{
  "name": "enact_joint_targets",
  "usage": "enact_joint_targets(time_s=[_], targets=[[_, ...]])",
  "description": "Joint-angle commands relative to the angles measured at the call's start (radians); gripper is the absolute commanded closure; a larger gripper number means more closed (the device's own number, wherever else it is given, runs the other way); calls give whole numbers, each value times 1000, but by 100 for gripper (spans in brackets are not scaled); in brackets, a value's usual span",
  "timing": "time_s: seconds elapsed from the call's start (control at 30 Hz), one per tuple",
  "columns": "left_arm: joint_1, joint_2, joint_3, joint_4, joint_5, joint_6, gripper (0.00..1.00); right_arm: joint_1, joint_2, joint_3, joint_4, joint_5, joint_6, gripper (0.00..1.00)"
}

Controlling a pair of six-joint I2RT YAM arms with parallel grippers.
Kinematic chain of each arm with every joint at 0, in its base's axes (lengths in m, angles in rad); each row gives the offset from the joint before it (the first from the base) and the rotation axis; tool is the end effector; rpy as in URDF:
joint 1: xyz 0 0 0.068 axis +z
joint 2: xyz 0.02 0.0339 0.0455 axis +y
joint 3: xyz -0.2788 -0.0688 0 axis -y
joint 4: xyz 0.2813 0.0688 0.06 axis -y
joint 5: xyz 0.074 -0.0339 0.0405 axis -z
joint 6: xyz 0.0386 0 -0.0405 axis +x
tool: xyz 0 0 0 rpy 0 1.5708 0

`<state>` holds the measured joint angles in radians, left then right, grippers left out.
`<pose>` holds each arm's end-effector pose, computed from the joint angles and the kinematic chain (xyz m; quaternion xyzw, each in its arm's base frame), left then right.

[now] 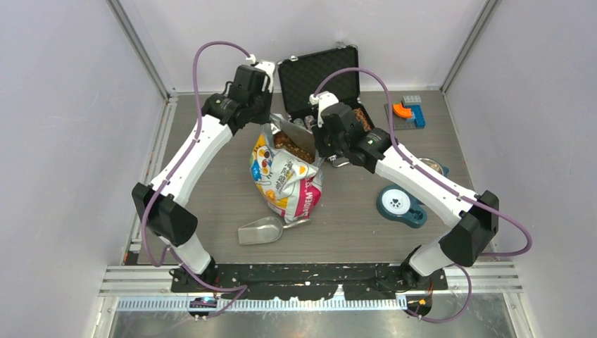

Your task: Serve the pet food

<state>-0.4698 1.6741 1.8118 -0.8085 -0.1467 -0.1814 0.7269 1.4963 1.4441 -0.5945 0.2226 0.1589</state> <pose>0.3655 -0.1792 0.4191 0.0975 0.8933 -0.0762 0.4321 0.2839 0.2411 0.3695 -0.2017 0.8678 0.1000 0.4429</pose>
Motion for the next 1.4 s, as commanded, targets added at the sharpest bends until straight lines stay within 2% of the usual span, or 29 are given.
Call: enact_joint_targets(time_s=[0.0, 0.03, 0.1, 0.33, 0.5, 0.63, 0.73, 0.93, 0.97, 1.07, 1.17, 1.23, 1.3, 1.37], targets=[[21, -38, 70, 10, -297, 39, 100, -7, -41, 30, -55, 98, -60, 79], [29, -43, 80, 11, -320, 42, 100, -9, -42, 37, -54, 106, -65, 90], [63, -50, 114, 9, -327, 41, 100, -13, -42, 52, -42, 125, -76, 94], [191, -87, 206, 32, -268, 67, 100, -15, -39, 136, -3, 124, -150, 95], [230, -77, 273, 41, -203, 104, 100, -17, -35, 162, 36, 138, -185, 95], [247, -40, 324, 34, -209, 106, 100, -17, -25, 173, 61, 131, -194, 95], [253, -14, 359, -1, -144, 98, 100, -18, -13, 176, 71, 108, -199, 95], [252, -35, 235, -6, 4, 40, 99, -22, 14, 153, 71, 40, -169, 92], [253, -42, 215, -6, 20, 31, 96, -23, 17, 154, 68, 36, -164, 86], [253, -62, 187, -2, 40, 13, 81, -24, 20, 179, 63, 20, -162, 76], [252, -80, 208, -11, 63, -3, 53, -25, 14, 214, 46, -7, -178, 51], [252, -95, 219, -11, 98, -10, 35, -24, 4, 232, 45, -24, -188, 41], [252, -119, 216, -4, 122, -19, 20, -24, -9, 235, 54, -37, -190, 31], [251, -137, 211, 3, 137, -30, 11, -24, -27, 221, 74, -53, -191, 20]])
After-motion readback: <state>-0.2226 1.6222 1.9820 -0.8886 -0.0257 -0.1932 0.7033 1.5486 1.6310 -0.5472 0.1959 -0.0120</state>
